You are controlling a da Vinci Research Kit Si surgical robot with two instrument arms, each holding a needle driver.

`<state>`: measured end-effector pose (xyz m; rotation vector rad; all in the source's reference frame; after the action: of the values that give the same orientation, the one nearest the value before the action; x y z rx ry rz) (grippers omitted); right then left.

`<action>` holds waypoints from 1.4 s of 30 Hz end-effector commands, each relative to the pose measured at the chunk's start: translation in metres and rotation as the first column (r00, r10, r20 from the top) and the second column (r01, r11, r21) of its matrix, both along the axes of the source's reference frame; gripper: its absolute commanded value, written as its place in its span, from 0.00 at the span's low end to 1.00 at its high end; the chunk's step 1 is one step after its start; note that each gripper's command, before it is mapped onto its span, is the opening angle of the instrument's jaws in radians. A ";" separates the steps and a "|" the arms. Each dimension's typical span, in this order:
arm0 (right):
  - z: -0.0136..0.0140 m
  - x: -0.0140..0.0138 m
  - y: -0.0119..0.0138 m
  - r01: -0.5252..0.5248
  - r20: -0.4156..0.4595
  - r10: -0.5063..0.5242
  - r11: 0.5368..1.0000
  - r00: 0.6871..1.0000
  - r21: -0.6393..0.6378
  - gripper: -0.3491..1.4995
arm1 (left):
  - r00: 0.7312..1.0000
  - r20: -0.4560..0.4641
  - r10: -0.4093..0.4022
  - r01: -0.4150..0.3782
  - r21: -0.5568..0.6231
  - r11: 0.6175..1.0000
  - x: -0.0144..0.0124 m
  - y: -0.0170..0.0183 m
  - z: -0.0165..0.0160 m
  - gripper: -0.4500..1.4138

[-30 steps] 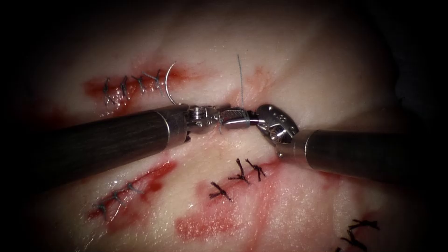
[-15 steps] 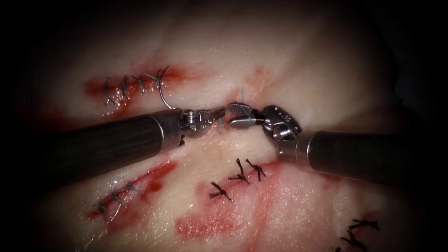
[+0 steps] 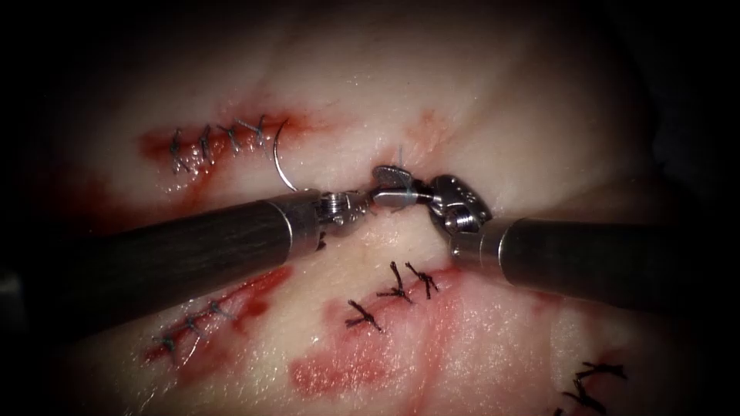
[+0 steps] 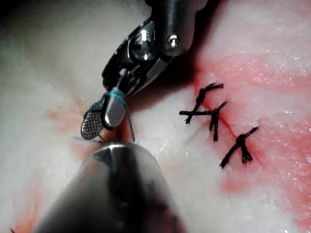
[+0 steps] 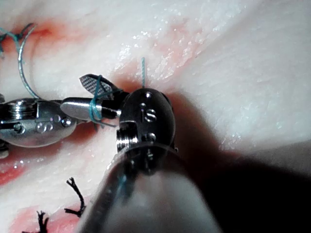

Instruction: Wound Closure

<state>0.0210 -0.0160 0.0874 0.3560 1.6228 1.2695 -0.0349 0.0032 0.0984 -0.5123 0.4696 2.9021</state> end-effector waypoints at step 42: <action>0.0015 0.0016 -0.0007 -0.193 0.647 -0.033 0.942 0.762 0.276 0.74 | 0.986 -0.127 -0.111 0.111 -0.006 0.994 -0.0027 0.0002 -0.0001 0.00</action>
<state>0.0218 -0.0170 0.0885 0.0241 0.8347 1.5223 -0.0371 0.0031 0.0978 -0.2892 0.4956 2.8427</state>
